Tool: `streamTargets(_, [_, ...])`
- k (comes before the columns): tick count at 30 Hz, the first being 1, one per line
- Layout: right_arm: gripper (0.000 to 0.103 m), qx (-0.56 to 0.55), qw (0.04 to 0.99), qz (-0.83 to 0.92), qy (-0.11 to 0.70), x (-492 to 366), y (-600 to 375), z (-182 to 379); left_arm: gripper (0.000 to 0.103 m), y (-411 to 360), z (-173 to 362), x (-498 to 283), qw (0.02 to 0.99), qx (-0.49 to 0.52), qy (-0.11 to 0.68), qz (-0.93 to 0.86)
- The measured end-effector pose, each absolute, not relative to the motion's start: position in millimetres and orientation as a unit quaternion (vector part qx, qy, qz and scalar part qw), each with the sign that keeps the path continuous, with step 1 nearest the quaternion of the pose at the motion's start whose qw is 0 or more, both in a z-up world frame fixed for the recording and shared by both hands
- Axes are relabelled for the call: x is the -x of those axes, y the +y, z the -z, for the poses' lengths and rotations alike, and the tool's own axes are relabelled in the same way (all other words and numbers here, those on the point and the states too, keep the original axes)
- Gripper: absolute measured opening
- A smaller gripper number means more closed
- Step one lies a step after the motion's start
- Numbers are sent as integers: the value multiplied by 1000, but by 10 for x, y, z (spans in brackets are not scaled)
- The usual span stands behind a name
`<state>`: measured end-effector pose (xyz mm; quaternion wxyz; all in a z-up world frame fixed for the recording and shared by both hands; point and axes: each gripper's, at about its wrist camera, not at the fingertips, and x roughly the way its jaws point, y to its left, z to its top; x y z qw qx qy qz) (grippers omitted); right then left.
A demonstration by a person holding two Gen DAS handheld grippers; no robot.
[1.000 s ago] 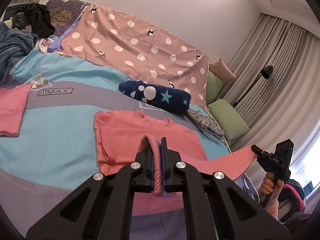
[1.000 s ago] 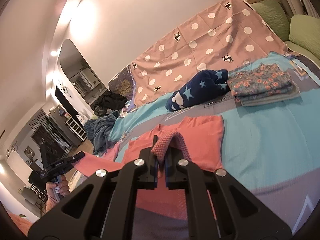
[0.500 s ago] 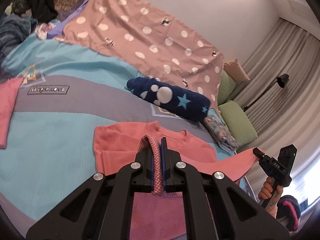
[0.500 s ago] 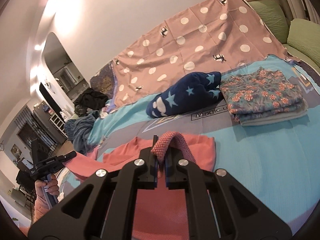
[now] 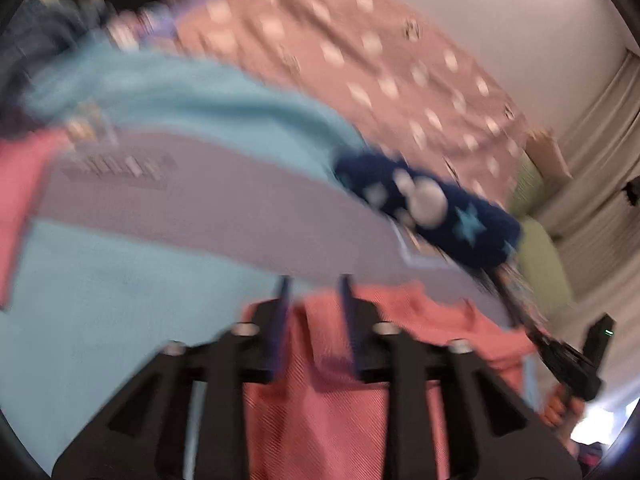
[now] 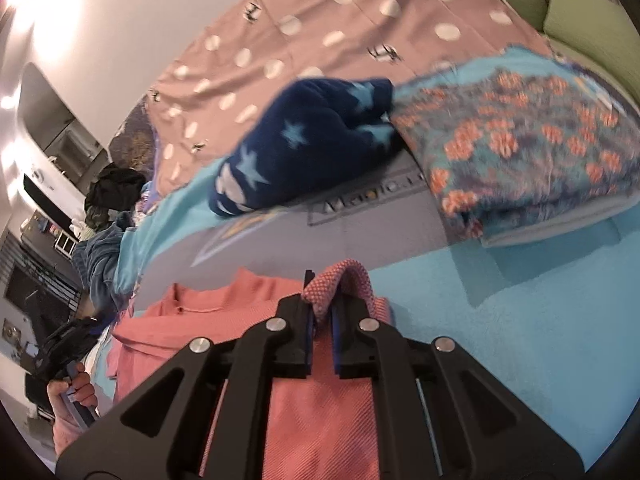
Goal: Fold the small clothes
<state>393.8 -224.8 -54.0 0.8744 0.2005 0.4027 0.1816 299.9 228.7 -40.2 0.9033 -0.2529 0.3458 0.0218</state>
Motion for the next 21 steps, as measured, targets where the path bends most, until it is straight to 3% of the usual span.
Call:
streamTargets(3, [13,-212,870,-184,406,-3967,-2294,651,45,2310,280,-2842,919,243,311,-13])
streamTargets(5, [36,-222,867,-187,405,-3950,-2335,664,47,2274,243,-2765,924,219,314,-6])
streamTargets(7, [38,-223,868,-196,398,-3904,-2364,620,51,2181,252,-2678,928,182,325,5])
streamTargets(9, [41,-194,875,-205,394,-3834,-2362,548,52,2086,302,-2549,928,148,341,27])
streamTargets(11, [56,-129,885,-206,397,-3726,-2301,491,54,1981,367,-2429,927,107,356,42])
streamTargets(13, [64,-29,891,-194,409,-3602,-2167,512,69,1803,458,-2305,927,36,370,47])
streamTargets(16, [67,83,882,-181,427,-3499,-1983,682,74,1577,611,-2273,920,-90,381,4])
streamTargets(19, [71,95,878,-175,435,-3588,-1918,767,84,1472,759,-2458,907,-166,385,-36])
streamTargets(21, [73,84,881,-172,433,-3720,-1905,751,85,1473,756,-2633,909,-174,377,-41])
